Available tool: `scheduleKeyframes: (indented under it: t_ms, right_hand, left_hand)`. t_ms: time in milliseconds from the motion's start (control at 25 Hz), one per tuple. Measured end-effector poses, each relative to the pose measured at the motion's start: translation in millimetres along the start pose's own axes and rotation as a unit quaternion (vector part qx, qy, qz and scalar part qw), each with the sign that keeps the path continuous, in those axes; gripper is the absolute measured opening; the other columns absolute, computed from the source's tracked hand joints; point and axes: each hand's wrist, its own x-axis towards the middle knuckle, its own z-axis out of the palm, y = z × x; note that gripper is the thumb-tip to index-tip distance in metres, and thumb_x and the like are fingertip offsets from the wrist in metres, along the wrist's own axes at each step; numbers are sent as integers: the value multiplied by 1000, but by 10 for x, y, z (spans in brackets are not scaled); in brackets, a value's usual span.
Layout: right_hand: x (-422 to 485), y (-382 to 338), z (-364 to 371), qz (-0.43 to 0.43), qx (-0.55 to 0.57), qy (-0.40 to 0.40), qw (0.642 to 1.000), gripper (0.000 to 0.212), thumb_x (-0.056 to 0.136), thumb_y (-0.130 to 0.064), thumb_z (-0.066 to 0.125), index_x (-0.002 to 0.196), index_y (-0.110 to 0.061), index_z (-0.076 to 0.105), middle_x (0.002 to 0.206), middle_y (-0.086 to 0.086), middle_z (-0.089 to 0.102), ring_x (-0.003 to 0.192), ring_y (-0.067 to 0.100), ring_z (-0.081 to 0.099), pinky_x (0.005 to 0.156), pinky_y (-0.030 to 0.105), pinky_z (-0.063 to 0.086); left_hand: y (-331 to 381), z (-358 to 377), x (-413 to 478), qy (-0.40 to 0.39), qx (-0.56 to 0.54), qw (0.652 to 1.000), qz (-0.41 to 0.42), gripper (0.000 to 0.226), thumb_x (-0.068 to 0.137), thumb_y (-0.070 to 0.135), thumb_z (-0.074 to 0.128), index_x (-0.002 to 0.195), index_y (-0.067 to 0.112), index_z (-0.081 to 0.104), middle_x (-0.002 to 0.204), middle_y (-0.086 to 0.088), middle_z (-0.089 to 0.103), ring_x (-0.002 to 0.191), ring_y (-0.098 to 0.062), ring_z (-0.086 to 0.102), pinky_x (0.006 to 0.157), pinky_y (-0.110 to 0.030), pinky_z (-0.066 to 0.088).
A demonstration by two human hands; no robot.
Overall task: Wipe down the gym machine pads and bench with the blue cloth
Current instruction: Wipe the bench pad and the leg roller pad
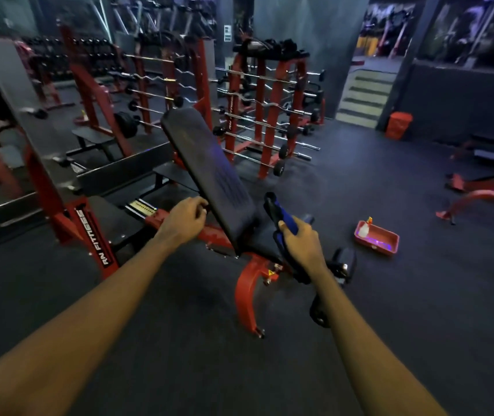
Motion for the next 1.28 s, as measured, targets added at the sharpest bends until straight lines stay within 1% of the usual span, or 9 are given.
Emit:
scheduleKeyframes:
  t_ms: [120, 200, 280, 440, 600, 720, 960, 1120, 1280]
  right_hand:
    - [697, -166, 153, -27, 15, -7, 999, 27, 100, -35, 54, 122, -26, 67, 96, 3, 74, 94, 25, 67, 78, 34, 50]
    - [1161, -285, 290, -32, 12, -14, 999, 24, 101, -33, 54, 119, -25, 68, 91, 4, 72, 82, 19, 63, 67, 30, 43]
    - [1608, -390, 483, -37, 6, -15, 999, 23, 102, -32, 53, 118, -24, 67, 90, 6, 71, 74, 16, 59, 60, 30, 38]
    - [2364, -538, 934, -38, 7, -14, 999, 27, 101, -34, 54, 123, -26, 66, 90, 4, 72, 76, 15, 63, 63, 30, 43]
    - [3107, -762, 1351, -38, 4, -7, 999, 23, 101, -34, 54, 118, -29, 67, 78, -2, 68, 67, 8, 61, 55, 25, 44]
    - [3608, -867, 1563, -34, 2, 0, 999, 20, 101, -33, 54, 115, -29, 67, 74, -2, 66, 61, 8, 59, 51, 22, 42]
    - [4682, -896, 2147, -36, 3, -12, 999, 25, 102, -35, 54, 122, -29, 65, 74, -6, 65, 64, 11, 60, 54, 26, 40]
    - [5334, -954, 2511, -46, 7, -27, 999, 22, 101, -34, 55, 119, -28, 66, 77, -7, 65, 68, 11, 62, 55, 26, 42]
    - [5958, -1137, 2873, -58, -7, -49, 997, 16, 102, -34, 54, 109, -26, 65, 75, -5, 64, 69, 17, 63, 57, 29, 46]
  left_hand:
    - [-350, -26, 480, 8, 10, 1000, -27, 21, 94, 14, 53, 111, 11, 65, 104, -13, 66, 95, -29, 63, 88, -38, 50]
    - [-630, -12, 833, 11, 9, 999, -40, 21, 94, 15, 53, 111, 12, 65, 103, -12, 66, 94, -30, 64, 87, -39, 50]
    - [-893, -11, 1178, 23, 5, 998, -53, 22, 94, 14, 53, 113, 11, 65, 104, -11, 66, 95, -28, 63, 88, -39, 50]
    - [-1377, -46, 1870, 40, 4, 998, -58, 23, 95, 12, 53, 114, 9, 65, 103, -10, 65, 93, -26, 62, 86, -36, 49]
    - [-2013, -73, 2724, 28, -7, 997, -70, 23, 94, 18, 52, 113, 15, 65, 110, -7, 67, 101, -24, 64, 94, -39, 51]
    - [-2318, -38, 3261, 37, -10, 996, -78, 23, 94, 17, 52, 112, 11, 65, 110, -12, 66, 102, -28, 64, 95, -42, 51]
    - [-2825, 163, 4184, 26, -3, 997, -79, 23, 94, 15, 53, 114, 10, 64, 108, -13, 64, 99, -28, 63, 92, -41, 50]
    - [-3120, 137, 4735, 40, 16, 996, -79, 22, 93, 13, 55, 112, 9, 64, 104, -12, 63, 96, -28, 62, 90, -39, 49]
    - [-3468, 28, 5339, 54, 37, 993, -94, 21, 92, 15, 55, 111, 11, 64, 104, -12, 63, 97, -28, 62, 90, -42, 50]
